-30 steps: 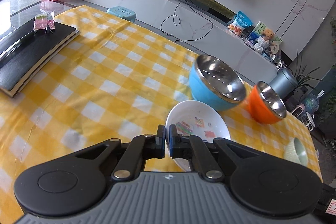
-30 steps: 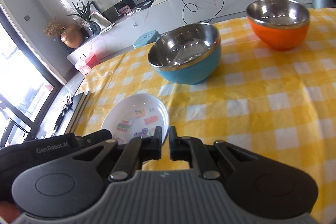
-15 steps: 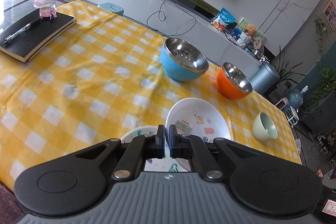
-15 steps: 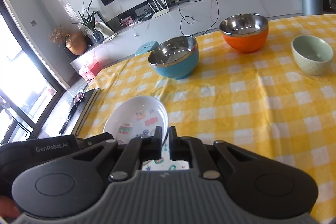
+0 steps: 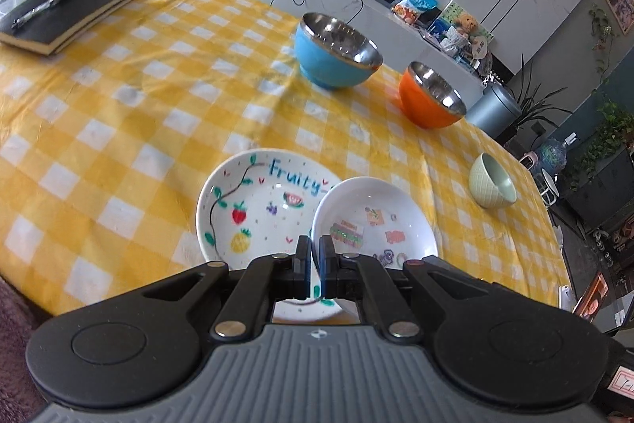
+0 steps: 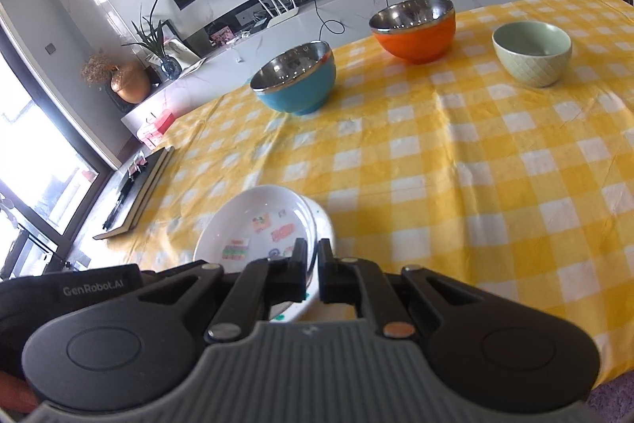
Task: Organize plates and bowls
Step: 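Lift the sticker plate with the left tool toward the Fruity plate, then lower the sticker plate onto the Fruity plate and open the left tool, then reach both tools to the rim of the blue steel bowl, then grip the blue bowl rim with both tools and lift it, then set the blue bowl down beside the plates and open both tools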
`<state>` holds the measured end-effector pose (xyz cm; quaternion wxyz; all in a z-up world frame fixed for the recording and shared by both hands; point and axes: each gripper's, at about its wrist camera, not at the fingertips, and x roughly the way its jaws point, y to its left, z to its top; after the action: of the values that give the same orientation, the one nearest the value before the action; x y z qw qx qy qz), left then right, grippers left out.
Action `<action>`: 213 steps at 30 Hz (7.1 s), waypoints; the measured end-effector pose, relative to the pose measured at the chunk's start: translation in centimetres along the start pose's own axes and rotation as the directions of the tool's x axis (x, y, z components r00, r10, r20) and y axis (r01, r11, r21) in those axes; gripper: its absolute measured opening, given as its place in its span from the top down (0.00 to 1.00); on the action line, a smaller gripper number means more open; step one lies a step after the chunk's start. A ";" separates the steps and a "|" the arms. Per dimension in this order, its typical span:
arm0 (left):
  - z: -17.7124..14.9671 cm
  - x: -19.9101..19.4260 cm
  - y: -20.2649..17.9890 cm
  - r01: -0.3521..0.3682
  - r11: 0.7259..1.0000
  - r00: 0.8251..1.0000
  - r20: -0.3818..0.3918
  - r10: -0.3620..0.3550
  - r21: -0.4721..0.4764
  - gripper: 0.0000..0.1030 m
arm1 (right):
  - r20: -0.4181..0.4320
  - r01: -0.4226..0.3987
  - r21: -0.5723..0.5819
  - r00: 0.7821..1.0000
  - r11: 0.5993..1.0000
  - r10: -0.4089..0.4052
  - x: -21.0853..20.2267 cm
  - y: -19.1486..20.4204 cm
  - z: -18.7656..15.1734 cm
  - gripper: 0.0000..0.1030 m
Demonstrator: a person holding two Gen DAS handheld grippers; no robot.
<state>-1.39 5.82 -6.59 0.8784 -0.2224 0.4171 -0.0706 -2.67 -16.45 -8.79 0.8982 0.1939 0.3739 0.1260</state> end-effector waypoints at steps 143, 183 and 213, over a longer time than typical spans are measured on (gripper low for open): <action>18.0 8.5 -3.2 -0.150 0.987 0.986 0.084 0.145 0.051 0.89 | 0.011 0.074 0.084 0.997 0.994 -0.076 13.4 1.4 17.6 0.88; 0.9 2.8 -8.1 0.053 0.997 0.986 -0.159 -0.044 0.056 0.87 | -0.003 0.202 0.187 0.979 0.961 -0.205 -6.4 -6.6 5.3 0.90; -0.8 6.1 -8.5 0.076 0.995 0.969 -0.240 -0.057 0.069 0.83 | -0.069 0.292 0.240 0.956 0.926 -0.284 -3.3 -9.9 4.2 0.91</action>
<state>2.43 -3.89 -7.56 0.8272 -0.1921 0.5085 -0.1422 -1.13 -27.57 -8.38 0.8693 0.2456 0.4258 -0.0517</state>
